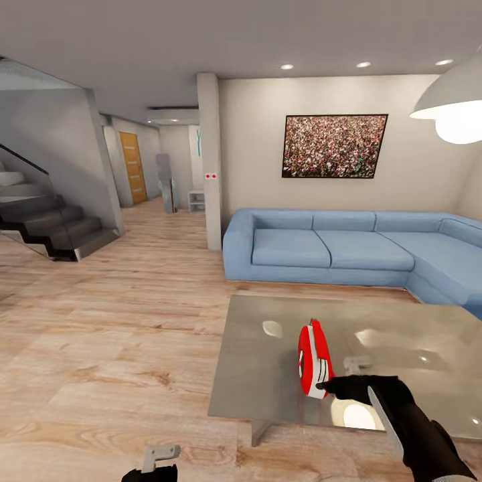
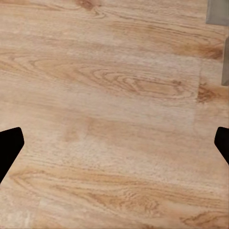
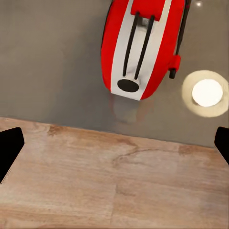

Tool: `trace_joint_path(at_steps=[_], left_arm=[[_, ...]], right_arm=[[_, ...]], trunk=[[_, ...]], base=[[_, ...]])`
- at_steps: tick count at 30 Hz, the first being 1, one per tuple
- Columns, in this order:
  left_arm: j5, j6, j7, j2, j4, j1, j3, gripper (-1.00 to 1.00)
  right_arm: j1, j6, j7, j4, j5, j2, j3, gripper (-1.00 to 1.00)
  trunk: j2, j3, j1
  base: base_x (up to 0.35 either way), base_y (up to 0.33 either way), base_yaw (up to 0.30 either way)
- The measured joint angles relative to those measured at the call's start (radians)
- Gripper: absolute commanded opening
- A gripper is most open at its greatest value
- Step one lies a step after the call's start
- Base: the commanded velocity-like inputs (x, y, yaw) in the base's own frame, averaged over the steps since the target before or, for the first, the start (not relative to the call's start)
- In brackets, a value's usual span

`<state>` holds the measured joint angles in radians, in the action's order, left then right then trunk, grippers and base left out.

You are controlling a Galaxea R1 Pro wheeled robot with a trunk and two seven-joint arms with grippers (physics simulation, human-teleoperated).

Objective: Turn on the radio receiver that's on the table in the living room.

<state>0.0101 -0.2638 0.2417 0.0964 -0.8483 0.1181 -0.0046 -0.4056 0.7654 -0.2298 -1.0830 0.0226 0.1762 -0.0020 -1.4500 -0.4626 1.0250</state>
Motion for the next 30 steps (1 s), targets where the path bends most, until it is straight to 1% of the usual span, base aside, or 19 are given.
trace_joint_path(at_steps=[2,3,8,9,10,13,16,20,21,22,24,27,30], left_arm=[[0.000,0.000,0.000,0.000,0.000,0.000,0.000,1.00],[-0.001,0.003,-0.001,0.001,0.000,0.000,0.000,1.00],[-0.001,0.007,-0.001,0.003,0.000,0.000,-0.001,1.00],[-0.001,0.009,-0.001,0.003,0.001,0.000,-0.001,1.00],[-0.001,0.011,-0.001,0.002,0.000,0.000,-0.001,1.00],[-0.001,0.015,-0.001,0.000,0.001,0.000,-0.001,1.00],[-0.001,0.025,-0.002,-0.001,0.001,0.000,-0.001,1.00],[-0.001,0.058,-0.002,0.000,0.012,0.000,0.000,1.00],[-0.001,0.065,-0.002,0.000,0.018,0.000,0.000,1.00],[-0.001,0.070,-0.002,-0.001,0.023,0.000,-0.001,1.00],[-0.001,0.072,-0.002,-0.001,0.025,0.000,-0.001,1.00],[-0.001,0.077,-0.002,-0.002,0.026,0.000,0.000,1.00],[-0.001,0.102,-0.002,-0.002,0.032,0.000,0.000,1.00]], right_arm=[[-0.009,0.035,0.000,-0.035,0.000,-0.006,0.000,1.00],[-0.039,0.053,0.000,-0.055,0.002,-0.009,-0.002,1.00],[-0.111,0.076,0.003,-0.064,0.003,-0.010,-0.004,1.00],[-0.147,0.086,0.006,-0.063,0.005,-0.010,-0.005,1.00],[-0.168,0.089,0.009,-0.059,0.006,-0.010,-0.007,1.00],[-0.199,0.091,0.029,-0.038,0.006,-0.010,-0.010,1.00],[-0.228,0.088,0.067,-0.004,0.006,-0.009,-0.011,1.00],[-0.265,0.079,0.109,0.052,0.006,-0.005,-0.013,1.00],[-0.287,0.065,0.118,0.091,0.006,-0.003,-0.013,1.00],[-0.316,0.026,0.126,0.174,0.006,-0.003,-0.013,1.00],[-0.353,-0.030,0.136,0.272,0.006,-0.003,-0.013,1.00],[-0.378,-0.076,0.144,0.341,0.007,-0.003,-0.012,1.00],[-0.388,-0.093,0.147,0.367,0.007,-0.004,-0.012,1.00]], trunk=[[0.000,0.000,0.000],[0.000,0.000,0.000],[0.000,0.000,0.000],[0.000,0.000,0.000],[0.000,0.000,0.000],[0.000,0.000,0.000],[0.000,0.000,0.000],[0.000,0.000,0.000],[0.000,0.000,0.000],[0.000,0.000,0.000],[0.000,0.000,0.000],[0.000,0.000,0.000],[0.000,0.000,0.000]], base=[[0.000,0.000,0.000],[0.000,0.000,0.000],[0.000,0.000,0.000],[0.000,0.000,0.000],[0.000,0.000,0.000],[0.000,0.000,0.000],[0.000,0.000,0.000],[0.000,0.000,0.000],[0.000,0.000,0.000],[0.000,0.000,0.000],[0.000,0.000,0.000],[0.000,0.000,0.000],[0.000,0.000,0.000]])
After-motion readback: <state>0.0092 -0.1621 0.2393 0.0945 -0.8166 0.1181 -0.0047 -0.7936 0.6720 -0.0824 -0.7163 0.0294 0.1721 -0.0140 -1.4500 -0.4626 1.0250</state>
